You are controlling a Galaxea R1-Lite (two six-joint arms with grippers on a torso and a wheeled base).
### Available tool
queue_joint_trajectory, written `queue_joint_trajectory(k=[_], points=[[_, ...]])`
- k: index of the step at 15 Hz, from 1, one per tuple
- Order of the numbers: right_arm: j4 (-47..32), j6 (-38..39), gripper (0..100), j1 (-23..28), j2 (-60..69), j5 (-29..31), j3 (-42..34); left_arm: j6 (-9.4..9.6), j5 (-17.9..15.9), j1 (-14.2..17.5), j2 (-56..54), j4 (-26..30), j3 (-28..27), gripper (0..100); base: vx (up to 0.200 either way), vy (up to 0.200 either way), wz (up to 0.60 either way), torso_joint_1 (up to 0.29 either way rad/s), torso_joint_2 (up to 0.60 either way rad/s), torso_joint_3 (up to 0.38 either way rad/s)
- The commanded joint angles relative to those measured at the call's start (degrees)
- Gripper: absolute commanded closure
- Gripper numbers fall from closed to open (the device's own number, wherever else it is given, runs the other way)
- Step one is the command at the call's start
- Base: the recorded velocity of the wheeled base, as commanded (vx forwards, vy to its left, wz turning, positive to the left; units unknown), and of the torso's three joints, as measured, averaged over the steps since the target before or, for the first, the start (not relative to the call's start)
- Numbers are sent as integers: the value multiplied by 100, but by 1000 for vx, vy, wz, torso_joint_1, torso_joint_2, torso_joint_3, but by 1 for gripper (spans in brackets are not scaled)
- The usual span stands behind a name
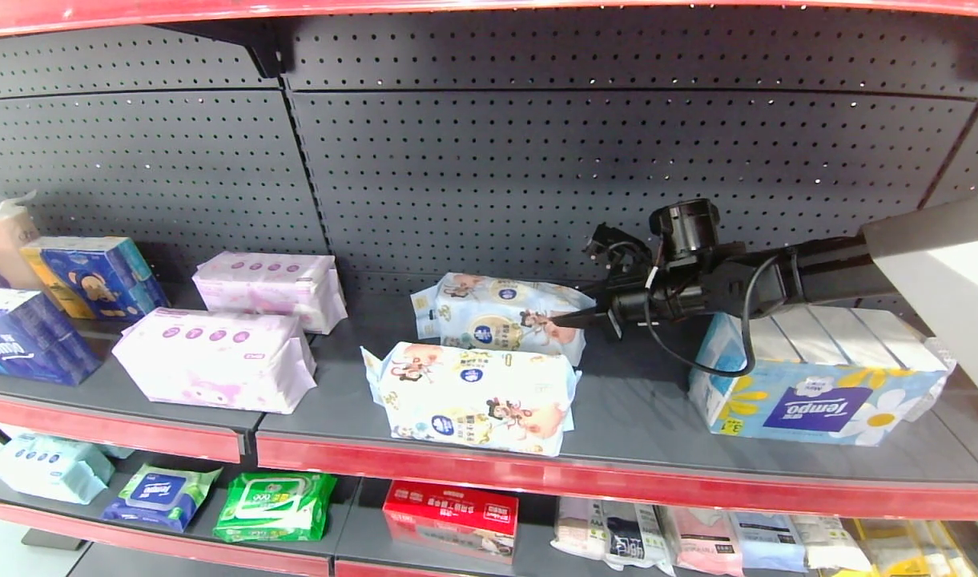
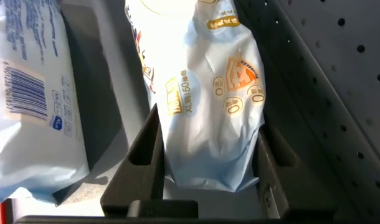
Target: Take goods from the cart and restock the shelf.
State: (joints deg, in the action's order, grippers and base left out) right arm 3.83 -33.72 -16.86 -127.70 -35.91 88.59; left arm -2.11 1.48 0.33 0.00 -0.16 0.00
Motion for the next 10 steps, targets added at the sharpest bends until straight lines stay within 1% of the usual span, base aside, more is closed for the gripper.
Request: queue_joint_trajectory(k=[1,10], points=[[4,-21,100,16,-27,-74,27,-9,2,2,0,-2,0,0,0,0,0,0,0,0],[4,6,100,-63,-27,-21,18,-9,2,2,0,-2,0,0,0,0,0,0,0,0]])
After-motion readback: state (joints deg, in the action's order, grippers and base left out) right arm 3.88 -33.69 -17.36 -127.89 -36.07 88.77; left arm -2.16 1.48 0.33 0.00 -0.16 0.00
